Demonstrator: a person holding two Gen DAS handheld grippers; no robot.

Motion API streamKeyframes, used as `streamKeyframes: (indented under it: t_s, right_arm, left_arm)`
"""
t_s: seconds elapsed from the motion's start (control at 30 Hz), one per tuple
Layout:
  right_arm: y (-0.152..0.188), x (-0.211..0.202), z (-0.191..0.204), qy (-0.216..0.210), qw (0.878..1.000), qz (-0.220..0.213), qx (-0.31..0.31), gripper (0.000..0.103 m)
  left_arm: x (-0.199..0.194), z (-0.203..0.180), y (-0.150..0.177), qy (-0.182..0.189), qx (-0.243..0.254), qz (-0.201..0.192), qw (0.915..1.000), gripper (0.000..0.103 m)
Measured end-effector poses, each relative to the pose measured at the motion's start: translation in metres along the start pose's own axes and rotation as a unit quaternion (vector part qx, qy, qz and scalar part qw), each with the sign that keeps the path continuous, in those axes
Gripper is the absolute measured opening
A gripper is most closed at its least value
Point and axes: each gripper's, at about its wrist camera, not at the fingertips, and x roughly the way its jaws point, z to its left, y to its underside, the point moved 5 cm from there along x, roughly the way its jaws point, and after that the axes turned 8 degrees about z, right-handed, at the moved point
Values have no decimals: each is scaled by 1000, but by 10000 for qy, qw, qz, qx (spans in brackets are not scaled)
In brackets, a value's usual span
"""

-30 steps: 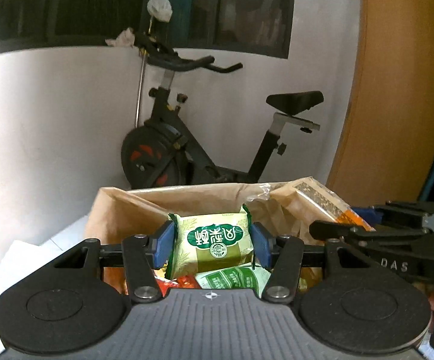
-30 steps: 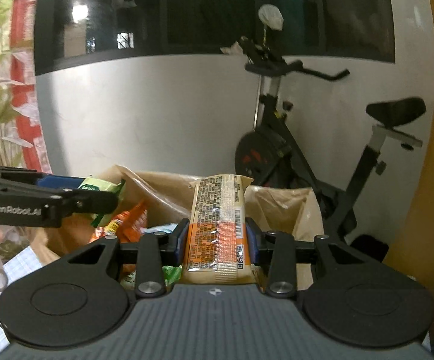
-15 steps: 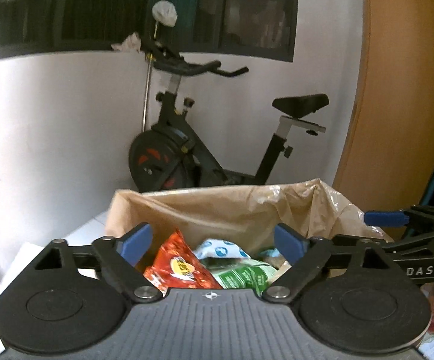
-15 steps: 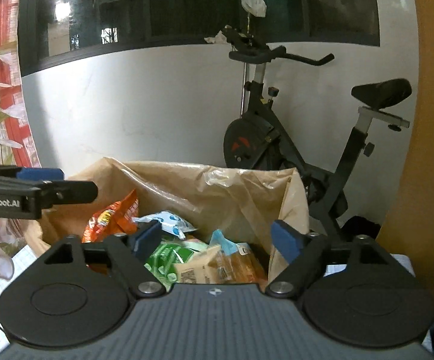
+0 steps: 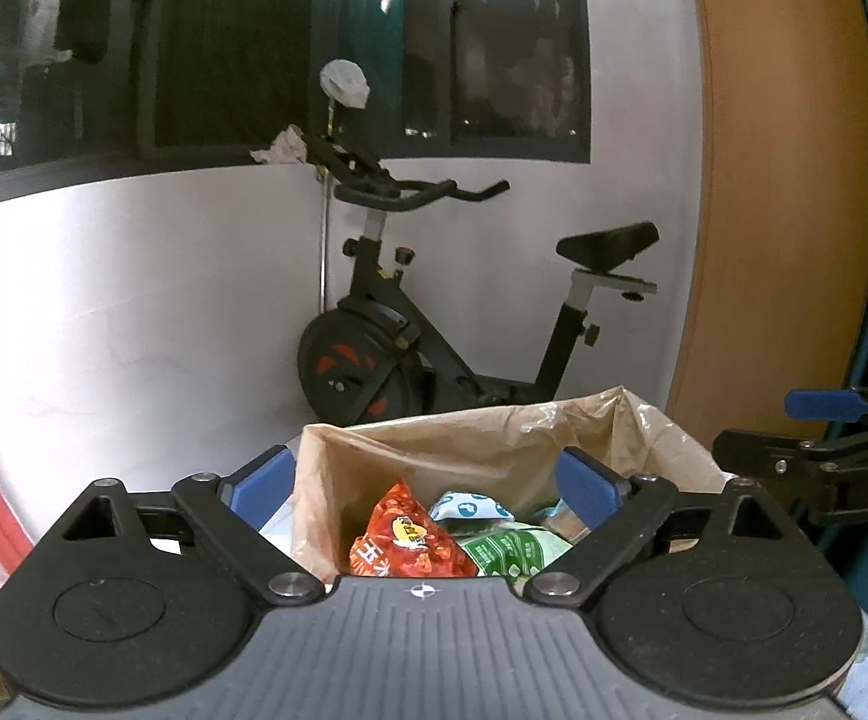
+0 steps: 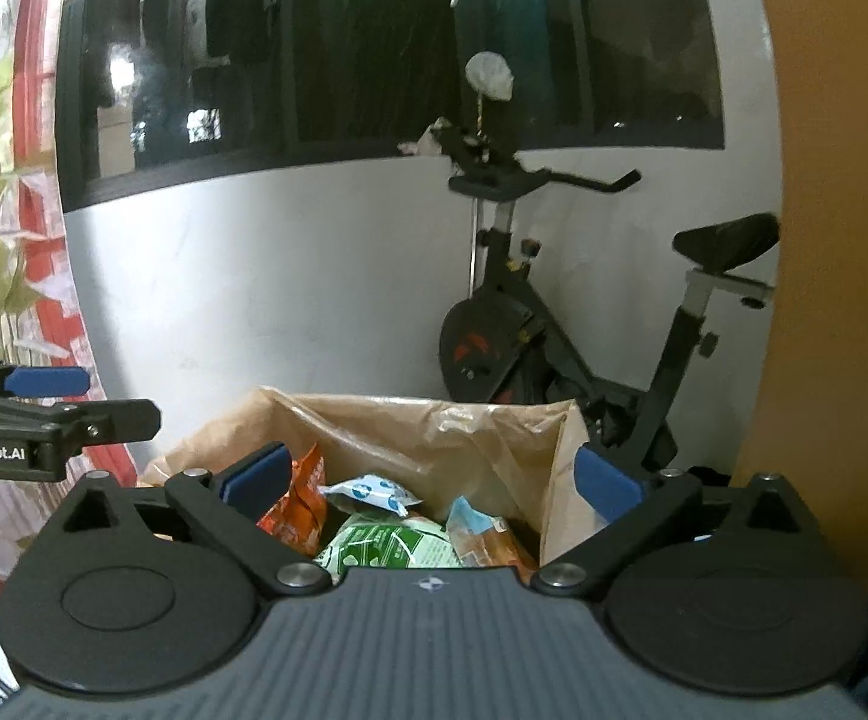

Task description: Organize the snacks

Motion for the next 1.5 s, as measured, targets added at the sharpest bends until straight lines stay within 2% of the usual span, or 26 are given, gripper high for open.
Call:
streamKeyframes:
  t_s: [0.17, 0.37, 0.53, 1.0, 1.5]
  right_arm:
    - [2, -26, 9, 2, 9999, -130, 101, 103]
    - [9, -49, 22, -4, 9999, -127, 50, 103]
    - [15, -63, 29, -64, 9998, -165, 63, 103]
    - [25, -69, 30, -31, 9999, -147, 65, 103]
    - [29, -72, 24, 13, 9998, -143, 139, 103]
  left_arm:
    - [-24, 3, 1, 18, -152, -93, 9998, 96]
    - [-49, -2, 11, -175, -172, -99, 9996, 97]
    - [-56, -1, 21, -131, -392, 114, 9991, 98]
    - [-65, -1, 33, -411, -421, 197, 9981, 98]
    - [-68, -5, 32, -456, -413, 199, 9979, 98]
